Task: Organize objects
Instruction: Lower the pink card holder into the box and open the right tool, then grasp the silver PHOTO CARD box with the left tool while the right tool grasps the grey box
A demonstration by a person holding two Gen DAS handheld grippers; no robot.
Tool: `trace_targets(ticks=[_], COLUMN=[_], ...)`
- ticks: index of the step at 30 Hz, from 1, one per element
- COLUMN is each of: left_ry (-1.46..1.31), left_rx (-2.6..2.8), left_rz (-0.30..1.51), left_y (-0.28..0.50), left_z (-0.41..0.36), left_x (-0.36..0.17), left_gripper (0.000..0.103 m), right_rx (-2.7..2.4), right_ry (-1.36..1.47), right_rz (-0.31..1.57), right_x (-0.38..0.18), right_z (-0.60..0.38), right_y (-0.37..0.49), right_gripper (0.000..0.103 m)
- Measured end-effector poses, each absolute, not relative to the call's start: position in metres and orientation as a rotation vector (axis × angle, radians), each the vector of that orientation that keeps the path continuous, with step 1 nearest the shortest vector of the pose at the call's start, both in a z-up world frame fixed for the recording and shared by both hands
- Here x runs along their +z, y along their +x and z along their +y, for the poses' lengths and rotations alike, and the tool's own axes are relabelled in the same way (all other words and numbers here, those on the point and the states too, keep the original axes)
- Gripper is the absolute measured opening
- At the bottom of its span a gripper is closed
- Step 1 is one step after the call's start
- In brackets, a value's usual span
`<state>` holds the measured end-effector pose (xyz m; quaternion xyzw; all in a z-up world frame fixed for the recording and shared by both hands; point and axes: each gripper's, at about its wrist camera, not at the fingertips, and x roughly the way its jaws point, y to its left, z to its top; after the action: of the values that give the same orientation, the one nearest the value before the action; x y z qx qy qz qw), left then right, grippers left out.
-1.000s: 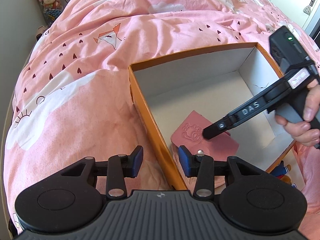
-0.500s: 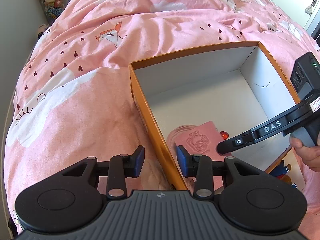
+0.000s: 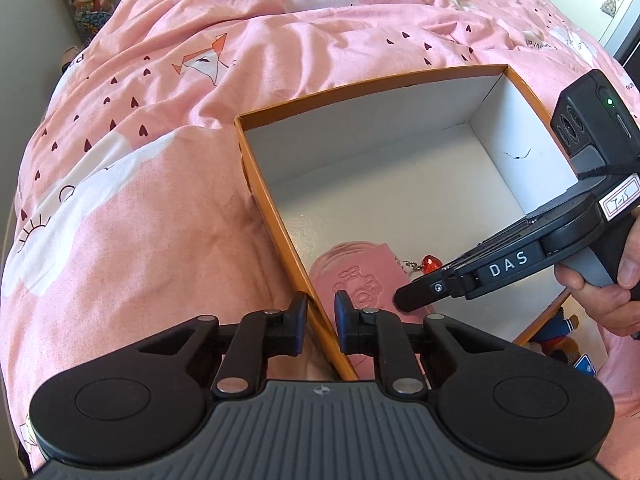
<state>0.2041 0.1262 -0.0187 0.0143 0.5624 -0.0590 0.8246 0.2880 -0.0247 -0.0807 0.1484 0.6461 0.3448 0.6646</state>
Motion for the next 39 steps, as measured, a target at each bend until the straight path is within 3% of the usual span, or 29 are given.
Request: trace_targets(ticks=[10, 14, 28, 34, 39], left_ry=[0.025, 0.02, -0.044, -0.261, -0.409], left_rx=[-0.104, -0.097, -0.124, -0.071, 0.008], left_rz=[1.192, 1.153, 1.011, 1.097, 1.191], left_y=[0.201, 0.196, 0.129, 0.102, 0.083], left_z=[0.127, 0.126, 0.084, 0.075, 0.069], left_x=[-0.017, -0.004, 0.04, 0.009, -0.03], left_gripper=[0.019, 0.019, 0.019, 0.02, 0.032], right_rx=[0.725, 0.72, 0.699, 0.693, 0.683], right_ry=[0.172, 0.128, 0.012, 0.032, 0.001], right_rz=[1.384, 1.332, 0.98, 0.945, 0.983], right_x=[-0.076, -0.065, 0.015, 0.017, 0.002], right_z=[0.005, 0.012, -0.081, -0.108, -0.121], right_y=[0.27, 0.257, 0.186, 0.134, 0.097], right_gripper=[0.023, 0.035, 0.037, 0.037, 0.034])
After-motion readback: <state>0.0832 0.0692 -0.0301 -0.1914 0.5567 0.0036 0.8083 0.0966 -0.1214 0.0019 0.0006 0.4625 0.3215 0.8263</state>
